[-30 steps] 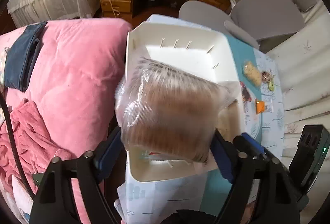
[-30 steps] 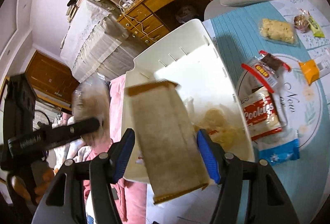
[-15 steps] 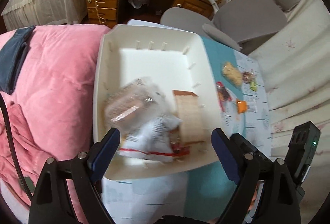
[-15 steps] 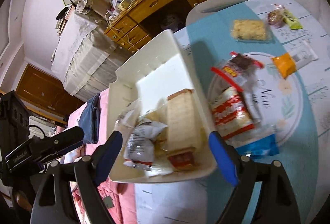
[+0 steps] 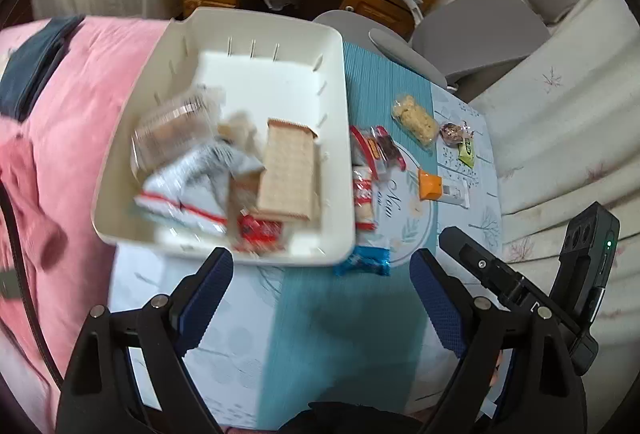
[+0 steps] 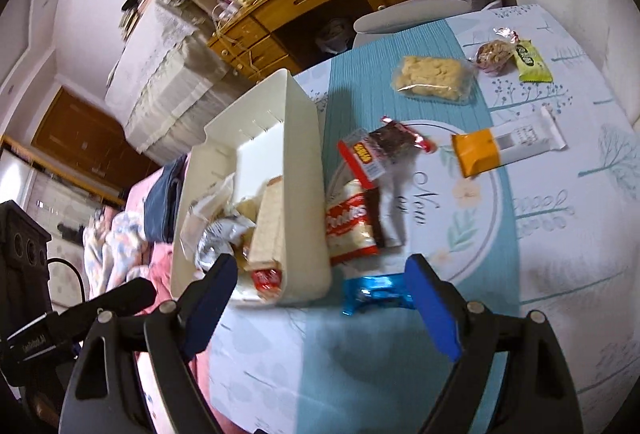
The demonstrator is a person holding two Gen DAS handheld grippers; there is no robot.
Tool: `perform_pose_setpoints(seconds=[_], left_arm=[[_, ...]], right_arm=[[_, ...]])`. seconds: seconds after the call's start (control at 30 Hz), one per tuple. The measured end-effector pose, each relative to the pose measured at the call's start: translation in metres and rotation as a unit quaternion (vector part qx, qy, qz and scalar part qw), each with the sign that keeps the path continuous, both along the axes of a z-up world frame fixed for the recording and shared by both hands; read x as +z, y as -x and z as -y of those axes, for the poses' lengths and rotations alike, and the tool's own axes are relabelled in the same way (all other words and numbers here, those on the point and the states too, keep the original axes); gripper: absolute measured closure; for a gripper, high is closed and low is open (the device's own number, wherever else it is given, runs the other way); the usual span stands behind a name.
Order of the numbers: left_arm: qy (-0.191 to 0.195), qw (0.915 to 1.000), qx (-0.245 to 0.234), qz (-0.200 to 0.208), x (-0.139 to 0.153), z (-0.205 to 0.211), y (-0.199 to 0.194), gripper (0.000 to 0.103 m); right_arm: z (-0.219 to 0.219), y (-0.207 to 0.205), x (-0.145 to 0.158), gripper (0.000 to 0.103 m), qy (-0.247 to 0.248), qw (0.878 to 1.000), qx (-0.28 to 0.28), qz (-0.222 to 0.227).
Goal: Organize snacks
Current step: 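Carry the bread bag and wafer into the white tray and open both tools, then grasp the blue foil snack with the left tool while the right tool grasps the orange-and-white bar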
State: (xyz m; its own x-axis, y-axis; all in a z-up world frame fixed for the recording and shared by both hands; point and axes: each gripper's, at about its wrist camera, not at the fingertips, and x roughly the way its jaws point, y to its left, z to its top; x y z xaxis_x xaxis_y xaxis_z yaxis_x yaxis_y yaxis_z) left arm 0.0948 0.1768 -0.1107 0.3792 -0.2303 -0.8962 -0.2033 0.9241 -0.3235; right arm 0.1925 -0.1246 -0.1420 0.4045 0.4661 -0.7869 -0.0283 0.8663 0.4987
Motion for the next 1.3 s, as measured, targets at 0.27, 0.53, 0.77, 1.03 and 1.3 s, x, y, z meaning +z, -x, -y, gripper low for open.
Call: perform_pose_setpoints(seconds=[0.27,0.53,0.77,1.03,1.3], left_arm=[[0.006,0.9968,0.077,-0.017,-0.025,0.042,0.020,0.014],[-0.009,0.9923,0.119,-0.031,-0.062,0.079,0.015,0.014],[-0.030,0.9900,0.134,-0.034,-0.101,0.103,-0.003,0.014],[-0.077,0.9880,0.130,-0.031,-0.144,0.124,-0.026,0.014],[-0.114,0.9849,0.127,-0.031,-0.166,0.132,-0.040,0.014]], right_arm=[[0.040,-0.007,-0.001,0.017,0.028,0.998,0.054,0.007],[0.075,-0.025,-0.012,0.017,0.100,0.991,0.086,0.032],[0.082,-0.047,-0.034,0.017,0.191,0.967,0.148,0.075],[0.079,-0.068,-0.072,0.017,0.276,0.928,0.219,0.123],[0.083,-0.089,-0.105,0.017,0.306,0.910,0.244,0.135]])
